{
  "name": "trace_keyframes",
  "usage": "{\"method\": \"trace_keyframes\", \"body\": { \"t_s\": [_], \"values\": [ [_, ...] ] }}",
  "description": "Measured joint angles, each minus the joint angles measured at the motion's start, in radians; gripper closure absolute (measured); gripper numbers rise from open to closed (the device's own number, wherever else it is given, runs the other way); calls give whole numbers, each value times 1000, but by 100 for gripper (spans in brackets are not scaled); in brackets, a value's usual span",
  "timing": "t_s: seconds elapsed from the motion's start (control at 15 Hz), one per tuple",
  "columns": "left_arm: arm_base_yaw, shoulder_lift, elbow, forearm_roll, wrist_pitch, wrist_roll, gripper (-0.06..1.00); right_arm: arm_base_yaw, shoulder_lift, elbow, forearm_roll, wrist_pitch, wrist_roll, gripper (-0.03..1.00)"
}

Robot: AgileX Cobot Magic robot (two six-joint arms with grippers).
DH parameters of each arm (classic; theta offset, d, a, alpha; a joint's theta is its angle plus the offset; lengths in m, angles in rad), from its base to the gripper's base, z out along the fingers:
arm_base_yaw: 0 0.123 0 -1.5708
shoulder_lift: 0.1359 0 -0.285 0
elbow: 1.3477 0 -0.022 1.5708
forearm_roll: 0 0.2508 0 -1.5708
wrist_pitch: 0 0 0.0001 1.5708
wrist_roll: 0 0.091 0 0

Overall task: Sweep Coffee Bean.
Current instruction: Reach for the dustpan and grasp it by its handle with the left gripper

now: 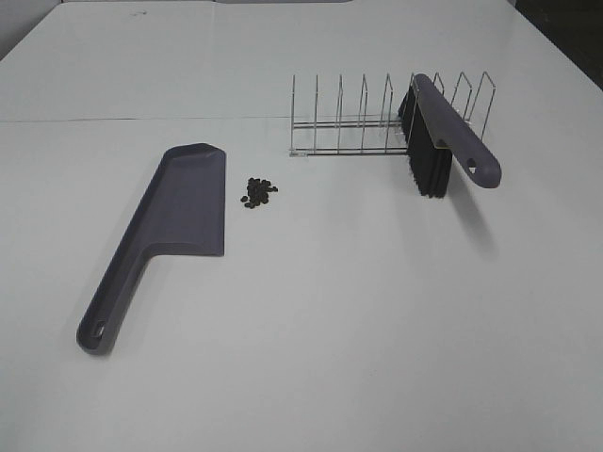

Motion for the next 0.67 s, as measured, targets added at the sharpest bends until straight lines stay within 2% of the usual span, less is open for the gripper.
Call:
{"method": "trace_keyframes", "body": {
  "t_s": [0.67],
  "values": [
    [0, 0, 0, 0, 0, 0, 33, 0, 0, 0, 0, 0, 0, 32]
  ]
}}
